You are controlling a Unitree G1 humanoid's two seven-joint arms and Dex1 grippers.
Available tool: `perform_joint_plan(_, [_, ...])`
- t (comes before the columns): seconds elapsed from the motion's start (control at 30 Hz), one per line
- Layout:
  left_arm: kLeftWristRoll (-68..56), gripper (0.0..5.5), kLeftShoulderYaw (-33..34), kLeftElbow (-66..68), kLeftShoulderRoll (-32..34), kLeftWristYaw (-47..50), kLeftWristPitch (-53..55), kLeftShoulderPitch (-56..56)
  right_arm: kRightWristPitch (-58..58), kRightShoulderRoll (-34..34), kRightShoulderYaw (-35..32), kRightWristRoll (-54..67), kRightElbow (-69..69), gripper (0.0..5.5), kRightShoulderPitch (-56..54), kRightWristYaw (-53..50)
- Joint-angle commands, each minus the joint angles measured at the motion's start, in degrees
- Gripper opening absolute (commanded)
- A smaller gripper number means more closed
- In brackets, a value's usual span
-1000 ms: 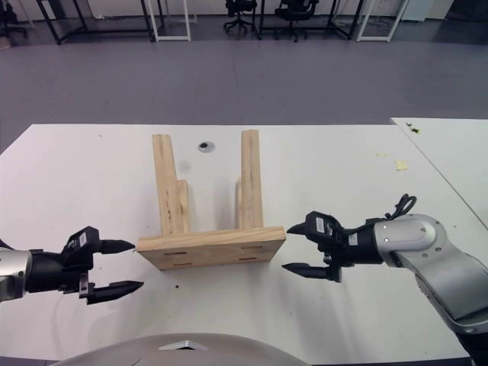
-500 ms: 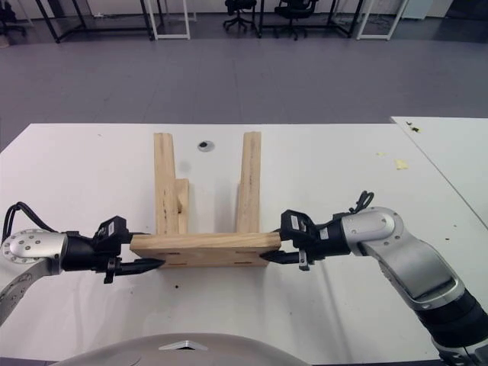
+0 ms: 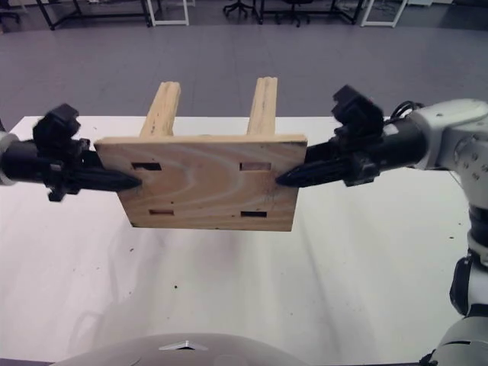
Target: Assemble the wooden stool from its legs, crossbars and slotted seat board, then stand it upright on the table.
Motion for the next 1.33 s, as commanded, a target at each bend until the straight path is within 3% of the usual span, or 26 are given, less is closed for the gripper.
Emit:
perform_joint_plan(0.03, [-10.81, 1.49, -11.87, 15.80, 1.32, -12.23, 18.32, -25.91, 17.62, 4.61, 12.21, 16.63, 12.81, 1.34, -26.49, 7.82])
perform_joint_plan(0.13, [-16.69, 1.42, -24.19, 22.16, 3.25, -17.52, 18.68, -28.55, 18.36, 2.34, 27.25, 26.86, 21.46, 1.34, -30.36, 9.26])
perform_joint_plan(0.23, [-25.41, 1.38, -33.05, 24.03, 6.22, -18.16, 18.68, -27.04, 18.36, 0.17, 38.08, 35.20, 22.99, 1.34, -29.80, 9.04])
perform_joint_plan(0.3, [-27.11, 1.38, -36.50, 25.21, 6.04, -18.10, 18.68, -25.49, 18.36, -0.26, 42.95, 39.02, 23.15, 1.34, -28.60, 8.08])
perform_joint_plan(0.43, [-26.71, 1.38, -39.61, 25.38, 5.04, -17.96, 18.68, -21.65, 18.35, -0.43, 45.62, 42.90, 19.95, 1.34, -22.09, 3.63])
perform_joint_plan(0.53, [-21.00, 1.38, -35.98, 23.67, 2.95, -15.73, 18.48, -15.21, 18.35, 0.75, 42.65, 41.50, 19.52, 1.34, -14.75, -2.08])
perform_joint_plan(0.6, [-14.02, 1.38, -33.38, 21.40, 2.81, -12.33, 12.91, -8.96, 18.24, 3.45, 39.46, 37.02, 22.86, 1.34, -9.71, -8.03])
perform_joint_plan(0.63, [-10.06, 1.75, -32.77, 22.62, 2.30, -11.74, 10.08, -7.68, 18.07, 3.70, 37.58, 34.81, 24.12, 1.34, -6.83, -10.91])
perform_joint_plan(0.77, [3.11, 2.61, -31.81, 32.90, 0.80, -15.88, 2.58, -9.48, 18.28, 2.80, 30.51, 30.56, 30.07, 2.43, -0.71, -16.51])
perform_joint_plan(0.9, [9.67, 3.25, -29.33, 43.55, 5.56, -18.16, -2.34, -13.14, 14.50, -6.41, 23.12, 20.87, 30.78, 3.15, 9.14, -14.23])
perform_joint_plan(0.97, [11.12, 3.61, -22.58, 49.52, 9.27, -18.10, -6.14, -13.12, 7.11, -8.27, 17.03, 15.73, 32.63, 3.54, 11.90, -12.94])
perform_joint_plan(1.0, [11.43, 3.82, -17.18, 52.62, 10.26, -16.36, -11.00, -11.28, 1.12, -5.99, 10.73, 14.65, 33.77, 3.58, 13.70, -17.49])
perform_joint_plan(1.07, [15.96, 4.21, -7.78, 49.06, 6.53, -6.67, -32.19, 1.84, -18.80, 3.34, -1.29, 7.65, 29.50, 3.58, 21.96, -32.87])
perform_joint_plan(1.1, [20.41, 4.21, -5.36, 46.53, 1.13, 3.65, -44.12, 8.72, -30.02, 8.95, -3.99, 1.44, 25.83, 3.58, 26.54, -40.58])
perform_joint_plan(1.2, [32.23, 4.21, 0.35, 36.52, -17.88, 37.76, -69.59, 27.16, -62.56, 25.78, -0.84, -18.36, 31.90, 3.58, 28.96, -57.16])
perform_joint_plan(1.27, [34.98, 4.21, 3.00, 33.89, -24.88, 48.63, -76.45, 31.53, -73.91, 31.29, 2.20, -27.06, 39.27, 3.58, 26.79, -62.68])
perform_joint_plan(1.33, [35.21, 4.21, 4.75, 32.79, -27.96, 52.58, -78.73, 32.16, -78.49, 34.24, 2.15, -30.07, 43.39, 3.58, 24.12, -64.68])
